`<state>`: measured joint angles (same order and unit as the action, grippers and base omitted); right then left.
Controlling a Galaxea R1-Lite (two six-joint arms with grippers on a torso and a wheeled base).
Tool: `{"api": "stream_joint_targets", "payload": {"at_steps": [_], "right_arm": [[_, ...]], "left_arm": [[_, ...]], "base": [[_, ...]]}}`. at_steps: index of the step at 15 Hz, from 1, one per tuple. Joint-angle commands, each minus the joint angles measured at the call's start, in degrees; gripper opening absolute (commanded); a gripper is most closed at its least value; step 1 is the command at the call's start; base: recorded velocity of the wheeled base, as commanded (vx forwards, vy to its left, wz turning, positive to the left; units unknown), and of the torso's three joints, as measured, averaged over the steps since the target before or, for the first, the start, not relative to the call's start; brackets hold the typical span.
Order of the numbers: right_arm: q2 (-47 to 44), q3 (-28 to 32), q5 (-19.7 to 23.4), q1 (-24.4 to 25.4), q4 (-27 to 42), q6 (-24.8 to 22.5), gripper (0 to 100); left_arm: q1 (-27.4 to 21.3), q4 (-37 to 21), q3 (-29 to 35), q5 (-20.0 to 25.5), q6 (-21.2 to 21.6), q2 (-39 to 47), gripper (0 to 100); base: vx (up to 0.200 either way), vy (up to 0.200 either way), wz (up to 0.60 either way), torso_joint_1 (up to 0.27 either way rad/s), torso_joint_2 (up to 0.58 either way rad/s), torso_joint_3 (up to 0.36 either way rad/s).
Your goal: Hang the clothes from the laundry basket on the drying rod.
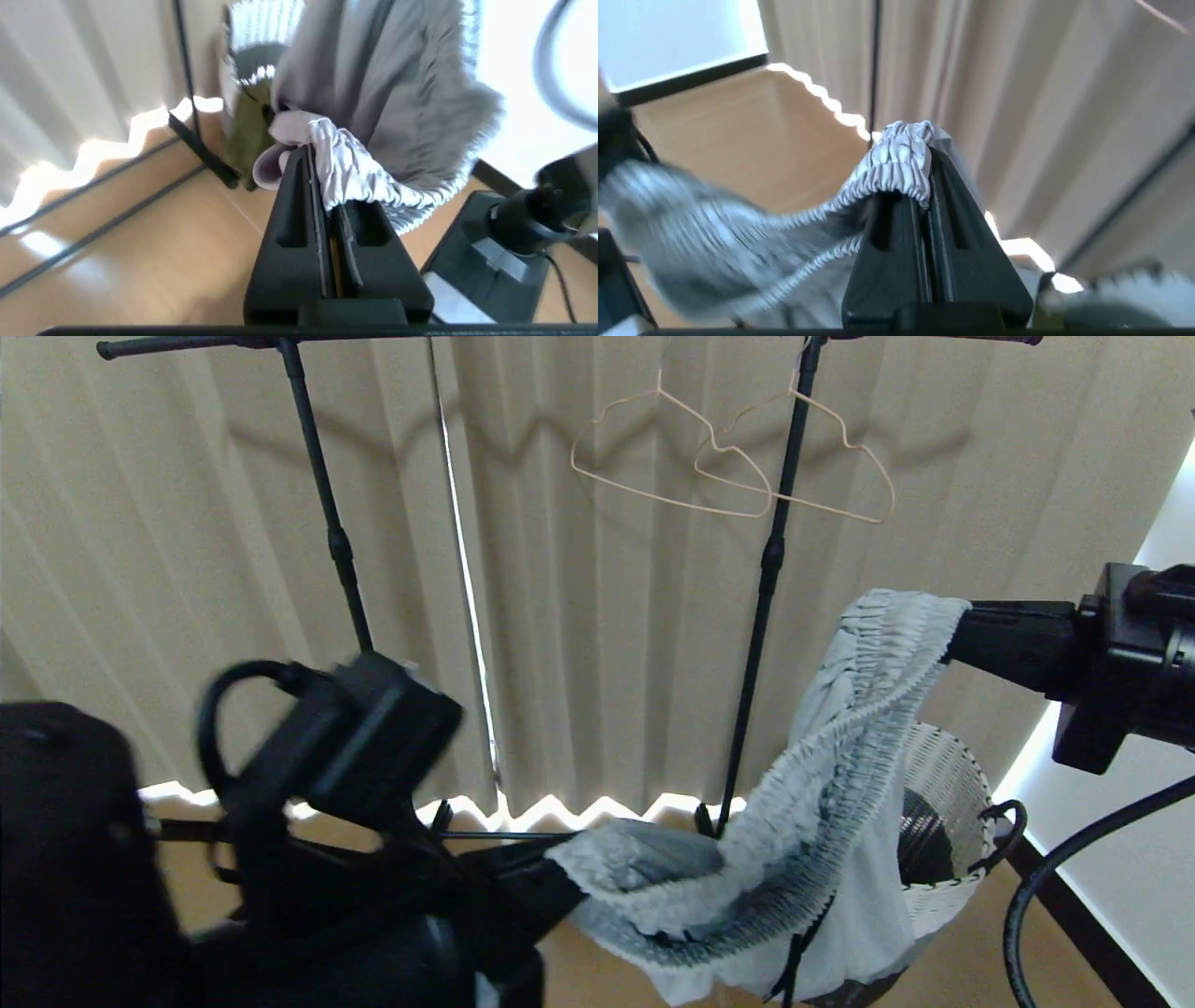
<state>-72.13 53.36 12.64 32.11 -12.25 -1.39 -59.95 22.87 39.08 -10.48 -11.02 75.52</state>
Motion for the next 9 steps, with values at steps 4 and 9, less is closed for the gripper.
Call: {"api": "stream_joint_targets", "payload": {"at_steps": [4,9], "right_arm": [[-9.52,6.06,0.1,1.9,-4.89,0.16,0],[-14.0,10.71,2.21,1.99,-8.58,0.34,0]], "left_arm": [[12.32,-17.16,10.4,5.56,3.46,-18.66,0],[21.98,-23.13,17.08,6.0,5.4,-18.48,0]], "base": [[0.0,0.0,0.0,0.0,0.0,0.0],[0.0,0.0,0.0,0.0,0.0,0.0]]}}
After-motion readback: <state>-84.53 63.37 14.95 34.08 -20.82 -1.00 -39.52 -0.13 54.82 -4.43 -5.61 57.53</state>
